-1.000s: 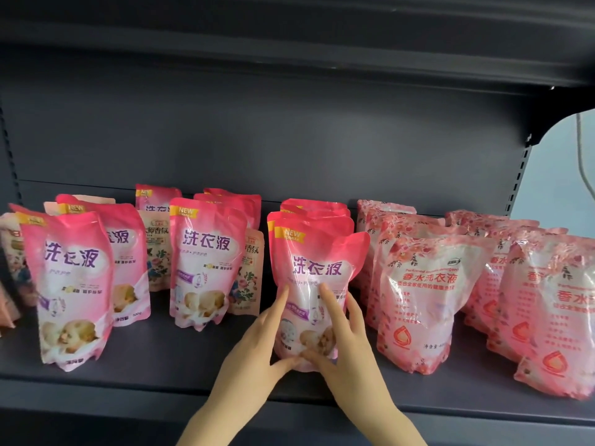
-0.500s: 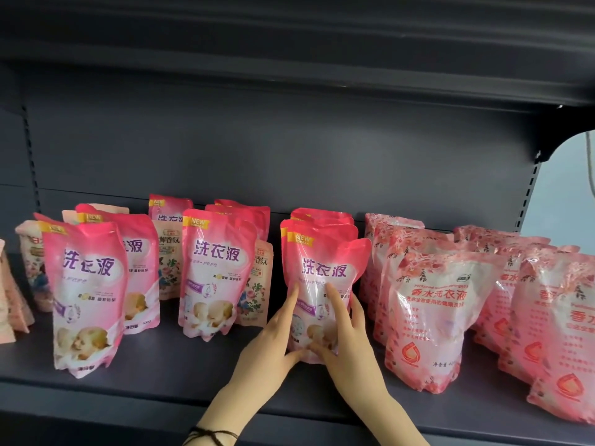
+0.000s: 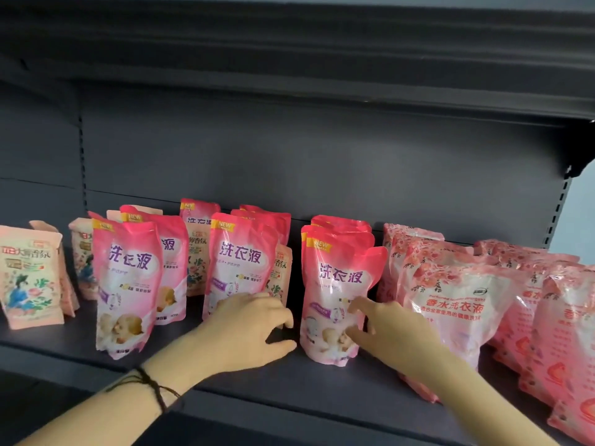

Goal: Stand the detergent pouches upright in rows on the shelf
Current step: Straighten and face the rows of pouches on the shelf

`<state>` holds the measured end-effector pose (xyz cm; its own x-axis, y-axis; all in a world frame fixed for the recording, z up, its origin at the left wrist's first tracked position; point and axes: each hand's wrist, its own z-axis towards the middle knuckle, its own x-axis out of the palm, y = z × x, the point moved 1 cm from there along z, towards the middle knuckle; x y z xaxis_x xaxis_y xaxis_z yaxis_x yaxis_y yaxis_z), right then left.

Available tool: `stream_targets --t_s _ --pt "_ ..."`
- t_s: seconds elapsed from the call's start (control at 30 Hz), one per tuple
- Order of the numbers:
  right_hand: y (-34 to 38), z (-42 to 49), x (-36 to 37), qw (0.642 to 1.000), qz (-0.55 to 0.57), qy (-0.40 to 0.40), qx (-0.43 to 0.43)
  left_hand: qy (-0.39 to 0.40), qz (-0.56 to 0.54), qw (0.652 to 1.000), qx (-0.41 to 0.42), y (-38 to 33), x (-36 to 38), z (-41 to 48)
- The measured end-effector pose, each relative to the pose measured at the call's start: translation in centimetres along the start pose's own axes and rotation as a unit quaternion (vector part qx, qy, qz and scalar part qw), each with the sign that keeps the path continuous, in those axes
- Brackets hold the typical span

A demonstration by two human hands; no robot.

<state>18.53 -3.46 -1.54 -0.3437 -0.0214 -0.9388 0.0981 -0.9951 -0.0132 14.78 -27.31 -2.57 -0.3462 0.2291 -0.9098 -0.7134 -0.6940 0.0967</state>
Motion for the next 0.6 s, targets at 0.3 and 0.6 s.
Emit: stream_targets --t_s 0.3,0.6 --pt "4.1 2.5 -5.0 0.973 -0.142 0.024 -0.178 0.009 0.22 0.973 0.073 5.9 -7.7 -2.9" --pt "13.1 6.8 -8.2 0.956 -0.21 -0.041 -0.201 -0.063 0.279 0.948 0.138 12.3 -12.3 -1.6"
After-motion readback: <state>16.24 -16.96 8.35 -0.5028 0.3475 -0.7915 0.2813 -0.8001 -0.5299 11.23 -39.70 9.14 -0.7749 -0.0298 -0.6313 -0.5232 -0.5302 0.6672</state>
